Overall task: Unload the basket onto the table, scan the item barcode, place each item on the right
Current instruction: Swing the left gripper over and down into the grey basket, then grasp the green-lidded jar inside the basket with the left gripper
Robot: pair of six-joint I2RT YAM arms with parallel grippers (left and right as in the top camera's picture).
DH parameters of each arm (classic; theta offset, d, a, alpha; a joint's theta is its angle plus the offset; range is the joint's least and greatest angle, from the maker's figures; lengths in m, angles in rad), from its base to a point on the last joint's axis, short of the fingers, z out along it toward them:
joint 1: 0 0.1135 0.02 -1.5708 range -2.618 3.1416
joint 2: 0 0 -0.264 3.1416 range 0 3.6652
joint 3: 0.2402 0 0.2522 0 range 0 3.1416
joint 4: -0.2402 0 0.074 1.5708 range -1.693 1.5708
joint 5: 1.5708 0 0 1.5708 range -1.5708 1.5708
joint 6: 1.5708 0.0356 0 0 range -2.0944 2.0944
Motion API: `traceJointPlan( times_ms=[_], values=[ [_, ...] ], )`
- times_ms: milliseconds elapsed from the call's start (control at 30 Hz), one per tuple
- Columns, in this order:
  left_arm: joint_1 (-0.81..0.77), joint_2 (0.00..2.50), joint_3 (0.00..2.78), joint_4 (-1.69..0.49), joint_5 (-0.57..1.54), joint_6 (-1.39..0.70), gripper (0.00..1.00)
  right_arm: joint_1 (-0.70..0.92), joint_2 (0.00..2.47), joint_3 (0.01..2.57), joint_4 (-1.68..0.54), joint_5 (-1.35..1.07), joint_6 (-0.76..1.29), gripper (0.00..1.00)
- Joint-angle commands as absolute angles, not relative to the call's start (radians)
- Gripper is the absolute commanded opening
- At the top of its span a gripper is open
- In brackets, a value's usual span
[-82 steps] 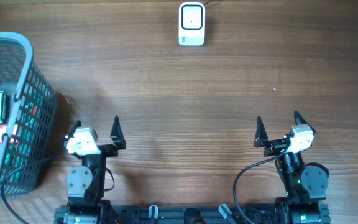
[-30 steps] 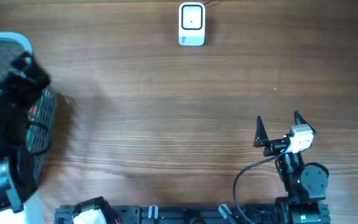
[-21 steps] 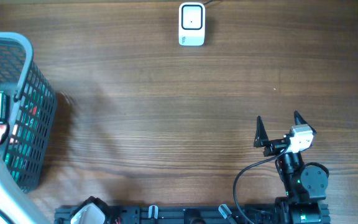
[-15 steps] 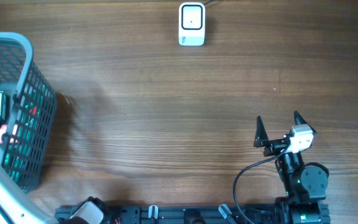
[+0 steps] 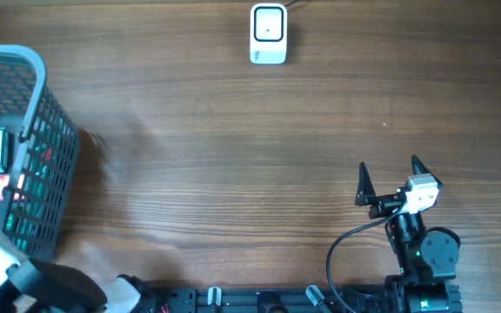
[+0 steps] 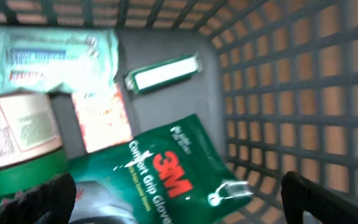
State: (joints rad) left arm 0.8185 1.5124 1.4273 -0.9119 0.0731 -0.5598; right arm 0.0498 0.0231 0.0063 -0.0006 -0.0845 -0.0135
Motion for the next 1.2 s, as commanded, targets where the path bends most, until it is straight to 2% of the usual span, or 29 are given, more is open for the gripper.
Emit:
traceJointPlan(
  times_ms=[0, 300, 867, 1167],
  values=[
    [0.825, 1.576, 1.44, -0.953, 0.058, -0.566, 1.0, 0.053, 0.023, 0.006, 0.002, -0.074, -0.025, 1.0],
    [0.825, 1.626, 1.423, -0.986, 0.043, -0.566, 1.0, 0.053, 0.023, 0.006, 0.002, -0.074, -0.025, 1.0],
    [0.828, 1.638, 1.171, -0.851, 0.031, -0.567, 1.0, 0.053, 0.023, 0.006, 0.002, -0.074, -0.026, 1.0],
    [0.828, 1.638, 1.162, -0.834, -0.022, -0.546, 1.0, 0.053, 0.023, 0.006, 0.002, -0.074, -0.026, 1.0]
  ],
)
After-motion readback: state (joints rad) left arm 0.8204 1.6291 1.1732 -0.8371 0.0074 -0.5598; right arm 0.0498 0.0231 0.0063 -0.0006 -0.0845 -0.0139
